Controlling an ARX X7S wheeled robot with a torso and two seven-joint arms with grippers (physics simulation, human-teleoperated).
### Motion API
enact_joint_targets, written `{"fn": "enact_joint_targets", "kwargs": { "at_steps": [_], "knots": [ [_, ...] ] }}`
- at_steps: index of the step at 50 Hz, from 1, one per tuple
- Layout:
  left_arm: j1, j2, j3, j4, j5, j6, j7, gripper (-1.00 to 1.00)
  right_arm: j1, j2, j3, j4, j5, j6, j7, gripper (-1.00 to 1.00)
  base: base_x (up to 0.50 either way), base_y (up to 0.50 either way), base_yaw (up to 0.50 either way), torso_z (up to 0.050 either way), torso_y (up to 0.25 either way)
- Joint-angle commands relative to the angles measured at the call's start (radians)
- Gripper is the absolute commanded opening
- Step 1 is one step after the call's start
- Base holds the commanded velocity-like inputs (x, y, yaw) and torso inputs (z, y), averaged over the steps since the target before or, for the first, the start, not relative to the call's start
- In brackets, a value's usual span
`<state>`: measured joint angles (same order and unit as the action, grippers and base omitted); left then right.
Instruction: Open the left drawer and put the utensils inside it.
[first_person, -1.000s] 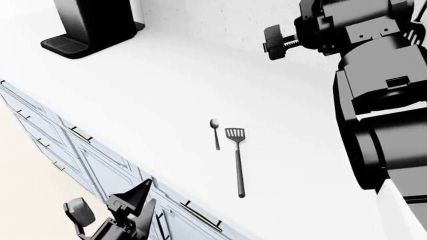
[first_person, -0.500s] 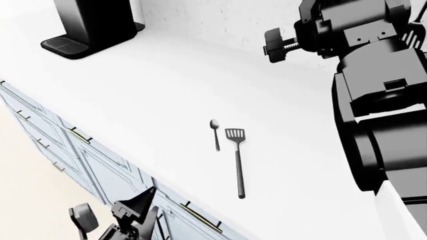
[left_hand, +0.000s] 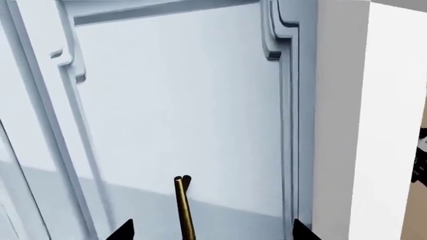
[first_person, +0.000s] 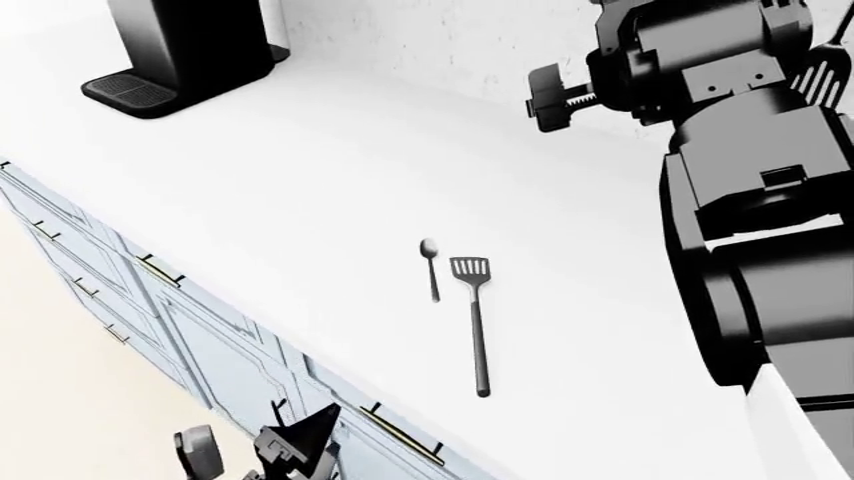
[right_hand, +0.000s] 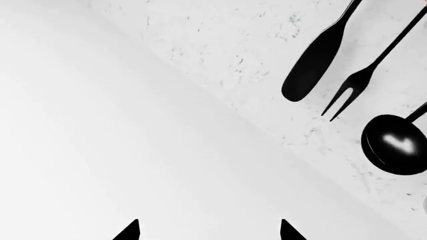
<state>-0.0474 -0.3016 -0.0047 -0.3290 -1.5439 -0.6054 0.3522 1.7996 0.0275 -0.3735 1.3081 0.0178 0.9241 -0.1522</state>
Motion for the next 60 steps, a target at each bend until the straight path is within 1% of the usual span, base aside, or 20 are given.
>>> {"fn": "enact_joint_targets", "kwargs": {
  "at_steps": [1, 3, 15, 20, 21, 24, 42, 51, 53, 56, 60],
  "knots": [
    [-0.001, 0.002, 0.01, -0.012, 0.005, 0.001, -0.002, 1.0, -0.004, -0.001, -0.002, 0.0, -0.004, -0.001, -0.003, 1.0, 0.0, 0.0, 0.0, 0.0, 0.0],
    [0.011, -0.003, -0.003, 0.036, -0.022, -0.011, -0.045, 1.0, -0.011, -0.001, -0.01, 0.0, -0.008, -0.001, -0.001, 1.0, 0.0, 0.0, 0.0, 0.0, 0.0],
    [0.009, -0.001, 0.001, 0.03, -0.018, -0.002, -0.041, 1.0, -0.009, 0.002, -0.001, 0.0, 0.005, 0.004, -0.017, 1.0, 0.0, 0.0, 0.0, 0.0, 0.0],
    [-0.026, 0.004, 0.027, -0.074, 0.015, 0.003, 0.034, 1.0, -0.013, 0.005, -0.004, 0.0, -0.001, -0.005, -0.007, 1.0, 0.0, 0.0, 0.0, 0.0, 0.0],
    [-0.055, 0.011, 0.038, -0.167, 0.026, 0.004, 0.08, 1.0, -0.017, 0.004, -0.002, 0.0, -0.001, -0.009, -0.004, 1.0, 0.0, 0.0, 0.0, 0.0, 0.0],
    [-0.099, 0.02, 0.061, -0.292, 0.049, 0.006, 0.147, 1.0, -0.024, 0.004, -0.003, 0.0, -0.002, -0.012, -0.003, 1.0, 0.0, 0.0, 0.0, 0.0, 0.0],
    [-0.209, 0.06, 0.151, -0.539, 0.135, 0.008, 0.281, 1.0, -0.036, 0.014, 0.014, 0.0, -0.004, -0.022, 0.01, 1.0, 0.0, 0.0, 0.0, 0.0, 0.0],
    [-0.215, 0.072, 0.175, -0.555, 0.154, 0.008, 0.296, 1.0, -0.037, 0.015, 0.017, 0.0, -0.006, -0.024, 0.014, 1.0, 0.0, 0.0, 0.0, 0.0, 0.0],
    [-0.195, 0.072, 0.178, -0.518, 0.15, -0.001, 0.282, 1.0, -0.037, 0.015, 0.017, 0.0, -0.007, -0.024, 0.014, 1.0, 0.0, 0.0, 0.0, 0.0, 0.0],
    [-0.139, 0.066, 0.176, -0.405, 0.134, -0.018, 0.24, 1.0, -0.038, 0.016, 0.017, 0.0, -0.008, -0.025, 0.015, 1.0, 0.0, 0.0, 0.0, 0.0, 0.0],
    [-0.116, 0.064, 0.175, -0.358, 0.126, -0.025, 0.223, 1.0, -0.035, 0.018, 0.019, 0.0, -0.008, -0.025, 0.013, 1.0, 0.0, 0.0, 0.0, 0.0, 0.0]
  ]
}}
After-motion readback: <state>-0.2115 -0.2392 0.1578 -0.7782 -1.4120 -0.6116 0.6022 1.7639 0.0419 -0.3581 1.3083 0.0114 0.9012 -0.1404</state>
